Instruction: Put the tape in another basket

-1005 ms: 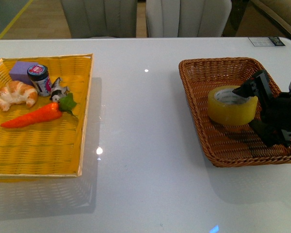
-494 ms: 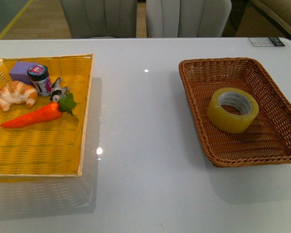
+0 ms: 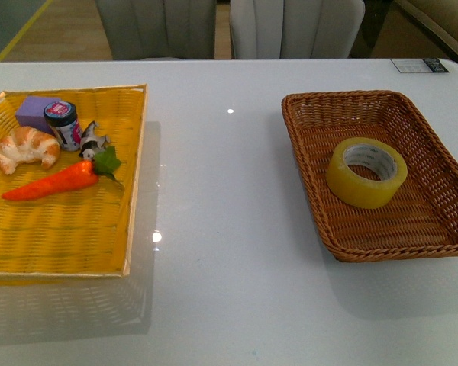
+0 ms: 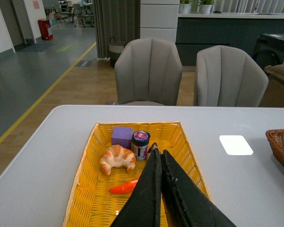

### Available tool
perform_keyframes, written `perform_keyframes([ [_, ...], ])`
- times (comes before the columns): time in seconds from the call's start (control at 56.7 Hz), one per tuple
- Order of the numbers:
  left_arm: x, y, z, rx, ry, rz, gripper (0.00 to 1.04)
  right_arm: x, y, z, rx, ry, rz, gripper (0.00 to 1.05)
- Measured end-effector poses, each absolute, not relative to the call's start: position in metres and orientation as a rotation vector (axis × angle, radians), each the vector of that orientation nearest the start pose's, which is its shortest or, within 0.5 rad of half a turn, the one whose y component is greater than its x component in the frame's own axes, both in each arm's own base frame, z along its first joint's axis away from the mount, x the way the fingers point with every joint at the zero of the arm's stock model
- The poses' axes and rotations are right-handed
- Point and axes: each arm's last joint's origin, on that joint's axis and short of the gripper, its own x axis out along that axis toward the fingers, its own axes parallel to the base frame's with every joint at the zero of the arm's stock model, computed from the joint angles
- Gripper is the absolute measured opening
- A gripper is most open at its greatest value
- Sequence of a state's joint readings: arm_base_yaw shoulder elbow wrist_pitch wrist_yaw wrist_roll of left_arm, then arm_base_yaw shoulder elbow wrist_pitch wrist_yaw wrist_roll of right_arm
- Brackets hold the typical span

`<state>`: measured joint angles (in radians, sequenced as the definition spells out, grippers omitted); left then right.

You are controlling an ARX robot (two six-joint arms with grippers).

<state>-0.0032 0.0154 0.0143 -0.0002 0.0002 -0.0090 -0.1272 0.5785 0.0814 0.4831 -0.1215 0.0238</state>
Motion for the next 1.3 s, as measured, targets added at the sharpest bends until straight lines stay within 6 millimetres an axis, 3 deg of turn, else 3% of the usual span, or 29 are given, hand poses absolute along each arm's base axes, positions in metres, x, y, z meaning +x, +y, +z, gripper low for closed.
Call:
perform_keyframes([
  [0.071, 0.098, 0.000, 0.167, -0.009, 0.001, -0.003, 0.02, 0.135, -0.012, 0.180, 0.012, 0.012, -0.012, 0.02],
  [0.229, 0.098, 0.000, 0.167, -0.009, 0.001, -0.003, 0.02, 0.129, -0.001, 0.177, 0.007, 0.006, 0.004, 0.02],
  [1.304, 0.098, 0.000, 0.167, -0.009, 0.001, -0.003, 0.02, 0.097, 0.000, 0.171, 0.006, -0.017, -0.002, 0.02],
])
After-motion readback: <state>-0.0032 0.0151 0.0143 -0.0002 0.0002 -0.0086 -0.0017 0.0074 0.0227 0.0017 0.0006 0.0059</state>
